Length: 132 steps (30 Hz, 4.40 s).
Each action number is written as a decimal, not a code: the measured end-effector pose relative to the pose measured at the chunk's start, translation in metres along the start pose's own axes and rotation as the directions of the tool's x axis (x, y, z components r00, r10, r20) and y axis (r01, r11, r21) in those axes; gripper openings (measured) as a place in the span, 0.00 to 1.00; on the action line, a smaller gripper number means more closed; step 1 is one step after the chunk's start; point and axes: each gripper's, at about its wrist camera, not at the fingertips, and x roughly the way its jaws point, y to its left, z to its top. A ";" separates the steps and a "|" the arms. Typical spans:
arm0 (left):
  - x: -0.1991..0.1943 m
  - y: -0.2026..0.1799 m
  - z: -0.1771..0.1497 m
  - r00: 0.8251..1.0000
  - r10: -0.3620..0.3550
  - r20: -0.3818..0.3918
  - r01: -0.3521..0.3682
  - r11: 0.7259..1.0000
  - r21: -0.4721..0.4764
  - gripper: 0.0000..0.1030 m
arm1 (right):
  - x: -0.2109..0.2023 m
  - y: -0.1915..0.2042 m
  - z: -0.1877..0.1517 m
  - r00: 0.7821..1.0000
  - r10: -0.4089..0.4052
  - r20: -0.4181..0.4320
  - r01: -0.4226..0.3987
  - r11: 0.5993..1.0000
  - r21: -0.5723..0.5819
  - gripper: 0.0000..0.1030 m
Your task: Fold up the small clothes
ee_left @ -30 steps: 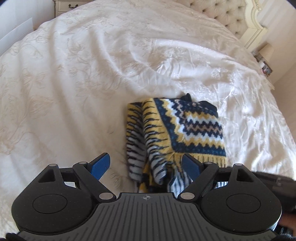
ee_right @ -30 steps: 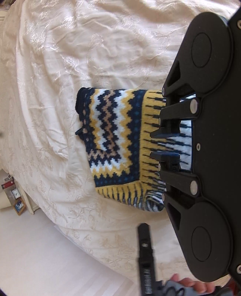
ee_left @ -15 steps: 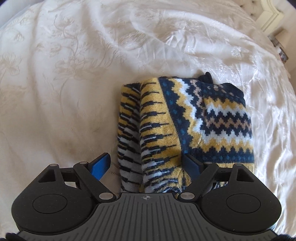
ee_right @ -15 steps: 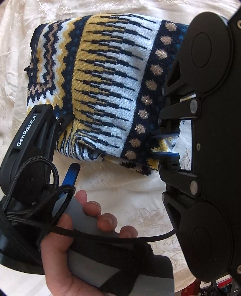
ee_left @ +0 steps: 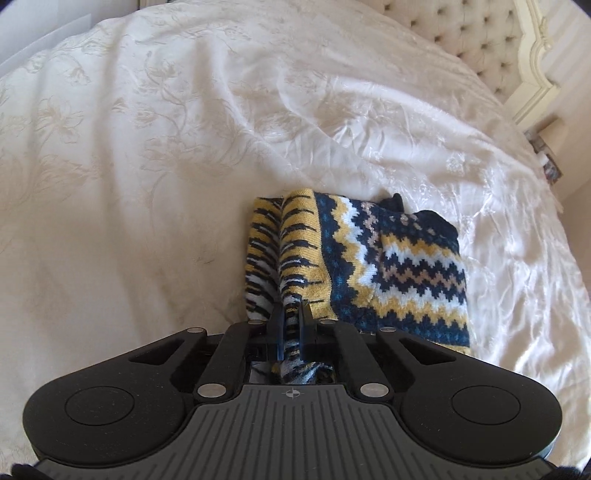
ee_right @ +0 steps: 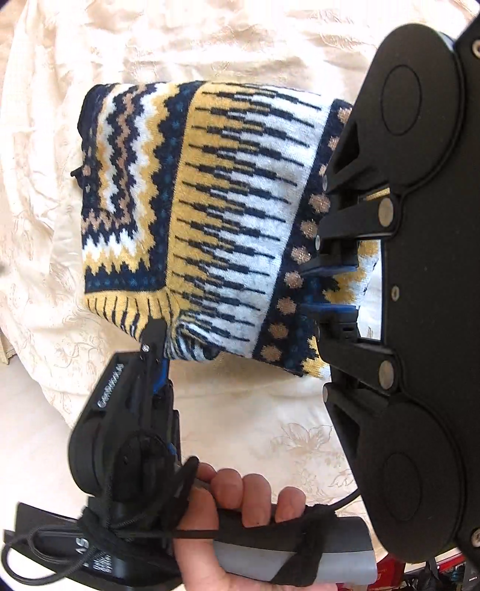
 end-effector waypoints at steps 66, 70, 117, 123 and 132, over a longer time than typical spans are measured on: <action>0.031 0.005 -0.030 0.940 -0.274 -0.202 0.283 0.959 0.017 0.30 | 0.017 -0.124 0.077 0.988 0.121 0.101 -0.145 0.947 0.286 0.46; 0.021 0.003 -0.029 0.925 -0.316 -0.209 0.327 0.945 0.018 0.29 | -0.003 -0.120 0.067 0.989 0.094 0.113 -0.126 0.939 0.320 0.45; 0.026 -0.043 -0.050 0.994 -0.014 -0.108 0.062 0.888 0.456 0.49 | -0.130 -0.105 -0.094 0.904 -0.397 0.160 0.314 0.870 0.380 0.77; 0.024 -0.040 -0.052 0.995 -0.021 -0.102 0.064 0.892 0.447 0.49 | -0.104 -0.096 -0.076 0.896 -0.418 0.149 0.352 0.874 0.334 0.78; 0.026 -0.039 -0.052 0.993 -0.030 -0.110 0.077 0.889 0.451 0.50 | -0.027 -0.118 -0.066 0.873 -0.486 -0.030 0.467 0.819 0.332 0.89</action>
